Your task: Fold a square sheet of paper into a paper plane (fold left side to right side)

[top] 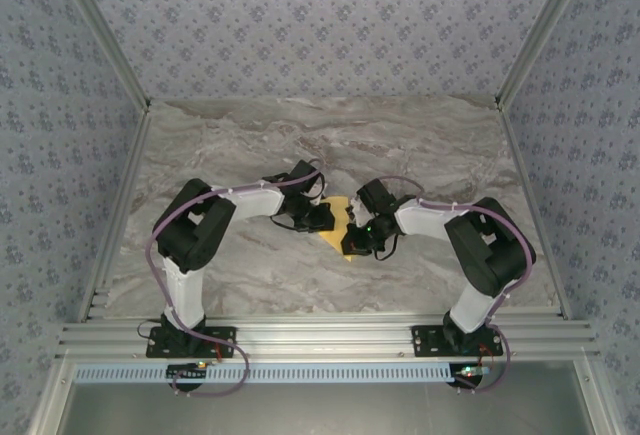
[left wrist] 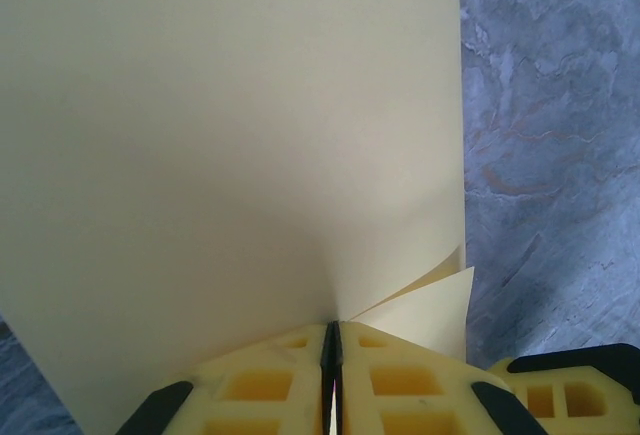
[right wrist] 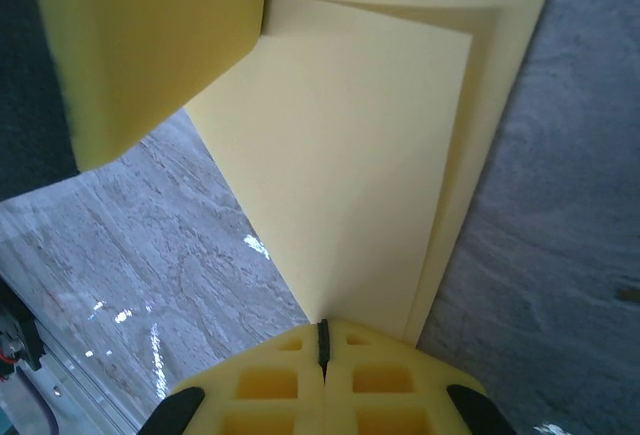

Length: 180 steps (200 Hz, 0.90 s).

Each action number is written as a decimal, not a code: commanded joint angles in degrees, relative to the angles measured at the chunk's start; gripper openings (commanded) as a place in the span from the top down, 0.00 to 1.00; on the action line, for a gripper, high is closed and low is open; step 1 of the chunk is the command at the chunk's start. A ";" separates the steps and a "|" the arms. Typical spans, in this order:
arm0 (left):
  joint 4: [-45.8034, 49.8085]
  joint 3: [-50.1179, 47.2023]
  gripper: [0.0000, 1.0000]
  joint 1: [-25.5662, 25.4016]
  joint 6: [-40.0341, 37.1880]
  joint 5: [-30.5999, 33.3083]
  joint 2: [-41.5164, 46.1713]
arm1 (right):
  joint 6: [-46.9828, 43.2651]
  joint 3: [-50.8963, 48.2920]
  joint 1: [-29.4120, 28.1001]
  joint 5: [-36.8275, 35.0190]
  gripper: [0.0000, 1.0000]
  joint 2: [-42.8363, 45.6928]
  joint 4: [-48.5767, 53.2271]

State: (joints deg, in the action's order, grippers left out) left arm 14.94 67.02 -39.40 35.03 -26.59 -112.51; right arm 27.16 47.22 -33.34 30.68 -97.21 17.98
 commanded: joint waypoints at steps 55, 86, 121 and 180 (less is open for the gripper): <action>2.80 -2.78 0.90 3.06 -1.35 4.38 -2.23 | 0.16 -7.46 0.01 -5.47 1.00 4.34 13.16; 2.77 -2.04 0.90 3.18 -1.63 3.71 -1.29 | -0.07 -9.01 0.06 -5.72 1.00 7.41 14.43; 2.47 -0.89 0.80 3.21 -1.50 1.10 3.13 | -2.26 -6.42 2.37 -4.65 0.99 12.94 12.98; 2.02 -4.84 0.56 6.50 0.97 -0.66 15.83 | -10.62 0.52 7.15 1.20 0.66 10.74 -0.27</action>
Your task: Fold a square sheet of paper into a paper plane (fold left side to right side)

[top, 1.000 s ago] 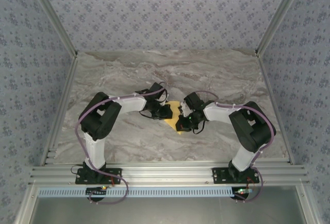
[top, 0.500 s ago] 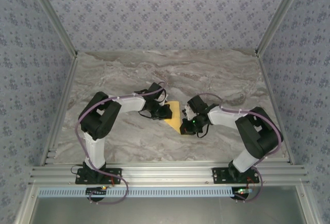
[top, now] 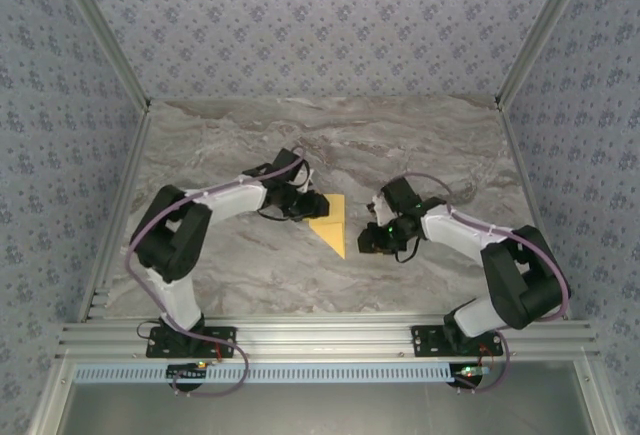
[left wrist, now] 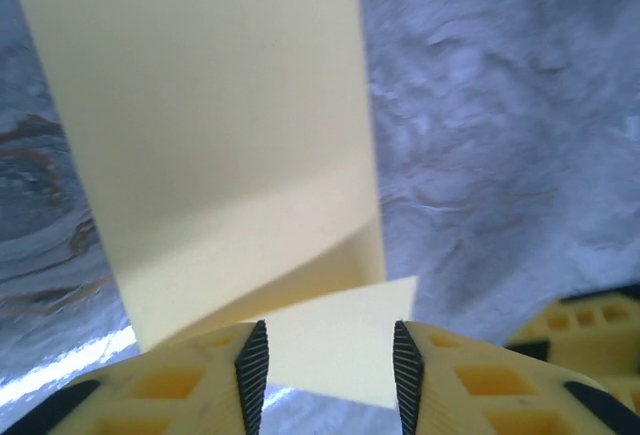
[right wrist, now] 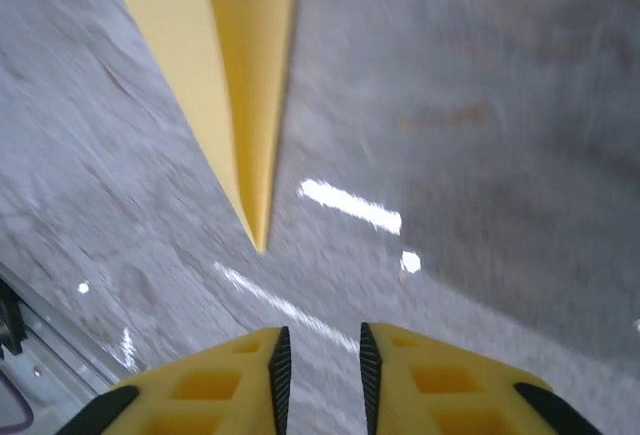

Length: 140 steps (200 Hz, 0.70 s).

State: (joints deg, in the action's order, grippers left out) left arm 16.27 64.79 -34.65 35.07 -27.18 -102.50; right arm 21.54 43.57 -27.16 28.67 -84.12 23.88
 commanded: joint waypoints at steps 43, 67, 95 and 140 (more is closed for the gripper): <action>-2.17 -9.10 0.52 3.35 4.19 -0.24 9.48 | -7.68 10.32 0.52 9.27 0.60 -11.51 -10.29; -4.11 -11.14 0.51 3.41 5.97 -0.32 9.50 | -7.85 12.68 -0.57 9.65 0.60 -15.88 -10.42; -4.44 -11.24 0.50 3.37 6.50 -0.68 8.60 | -8.13 14.32 -1.49 8.59 0.67 -18.85 -9.94; -4.91 -10.97 0.49 3.33 7.19 -1.43 7.04 | -9.15 14.22 -1.18 5.07 0.93 -18.94 -8.05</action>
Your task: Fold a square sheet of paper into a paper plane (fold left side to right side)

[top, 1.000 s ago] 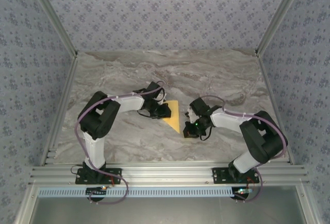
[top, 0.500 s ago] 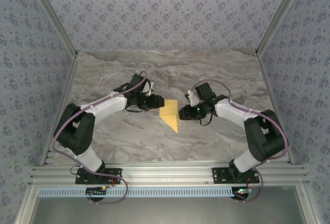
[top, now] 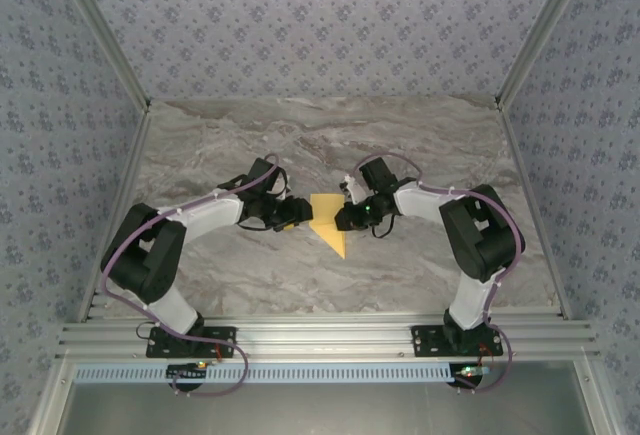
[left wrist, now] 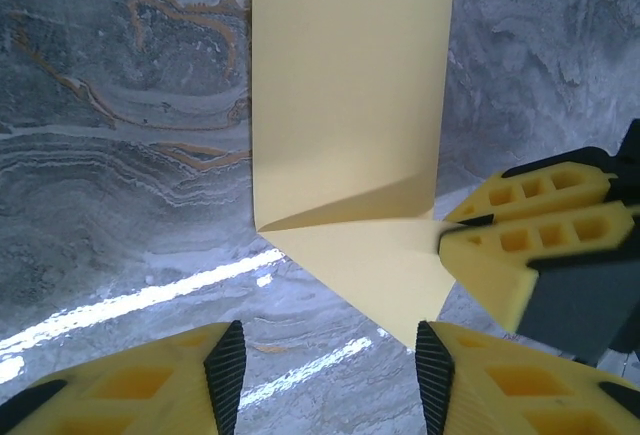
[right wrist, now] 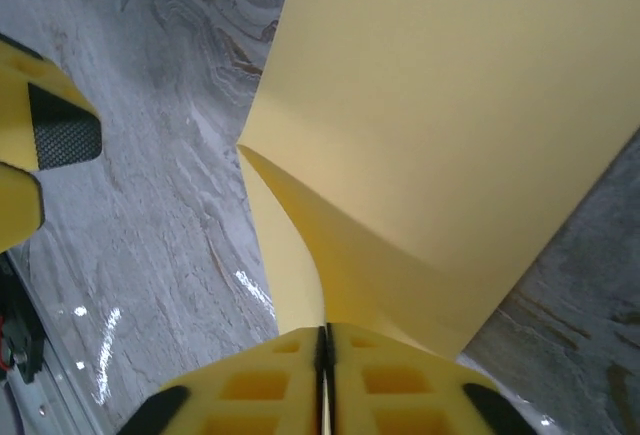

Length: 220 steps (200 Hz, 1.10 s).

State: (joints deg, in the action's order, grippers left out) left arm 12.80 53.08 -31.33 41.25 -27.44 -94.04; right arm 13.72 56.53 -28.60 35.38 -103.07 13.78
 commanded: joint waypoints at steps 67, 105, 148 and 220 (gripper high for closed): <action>-5.44 1.61 0.48 -0.74 4.22 -2.96 -4.79 | -1.88 0.07 0.95 -2.12 0.95 1.73 2.88; -5.67 4.58 0.49 -1.97 4.41 -3.58 -8.13 | -1.76 -0.13 0.97 -1.92 0.95 1.64 2.57; -6.34 7.34 0.59 -2.95 5.24 -4.02 -10.55 | -1.69 -0.68 0.99 -3.25 0.88 3.34 2.93; -4.31 9.05 0.63 -3.04 7.72 -4.80 -9.14 | -2.51 -4.62 -2.84 -21.46 0.47 18.82 7.31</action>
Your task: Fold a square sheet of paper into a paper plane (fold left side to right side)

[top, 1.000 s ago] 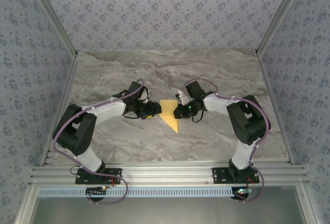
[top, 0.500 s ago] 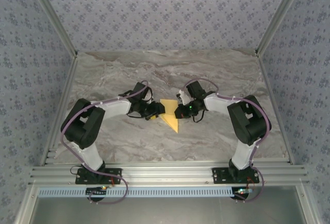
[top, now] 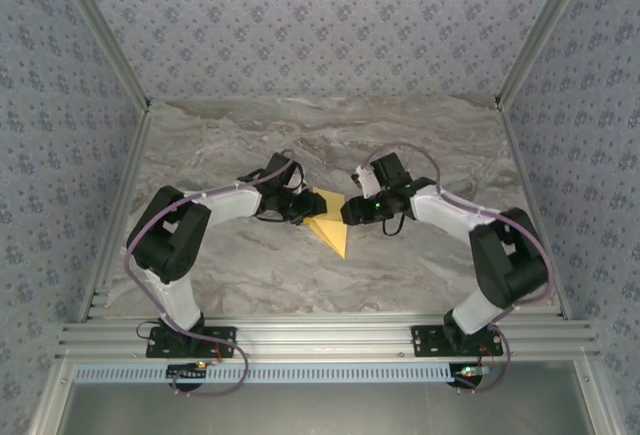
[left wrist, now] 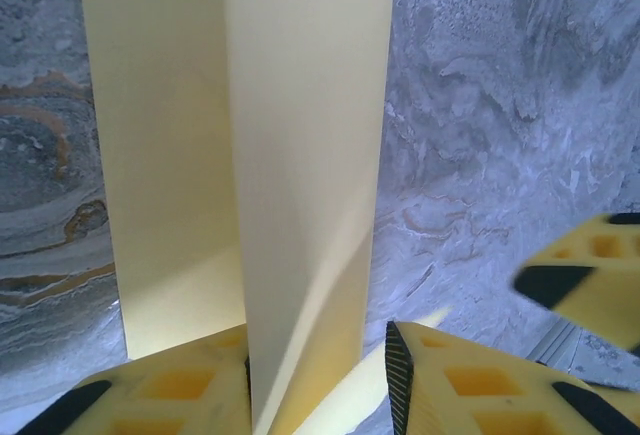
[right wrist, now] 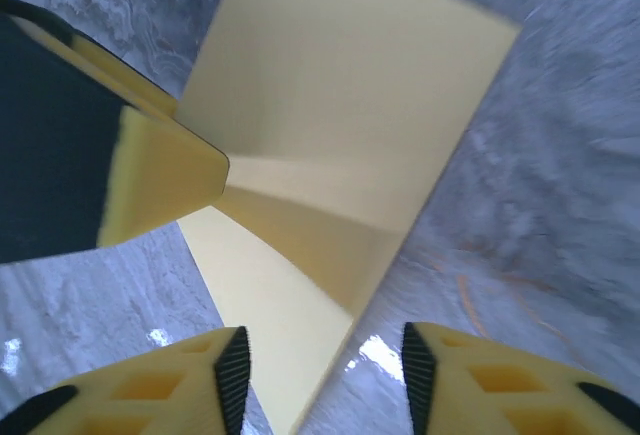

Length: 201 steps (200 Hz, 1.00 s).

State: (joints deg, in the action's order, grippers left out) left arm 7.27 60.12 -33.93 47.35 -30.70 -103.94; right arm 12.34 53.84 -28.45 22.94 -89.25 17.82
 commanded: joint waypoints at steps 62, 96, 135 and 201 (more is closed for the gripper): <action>1.32 2.78 0.63 -0.43 4.97 -1.95 0.58 | 4.14 -8.67 -16.94 -20.32 0.46 5.64 -7.39; 2.15 3.82 0.63 -0.44 5.82 -2.17 0.24 | 4.68 -7.81 -18.79 -22.90 0.46 1.60 -9.48; 2.48 4.62 0.63 -0.60 6.39 -2.16 -0.04 | 4.24 -7.20 -19.54 -23.59 0.46 -0.46 -10.20; 2.65 5.21 0.63 -0.73 6.67 -2.08 -0.24 | 4.71 -6.84 -20.83 -26.07 0.50 -2.83 -11.08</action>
State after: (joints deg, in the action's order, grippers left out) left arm 8.86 63.26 -34.26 53.28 -31.73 -103.94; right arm 15.90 45.69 -48.86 -0.56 -90.78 7.44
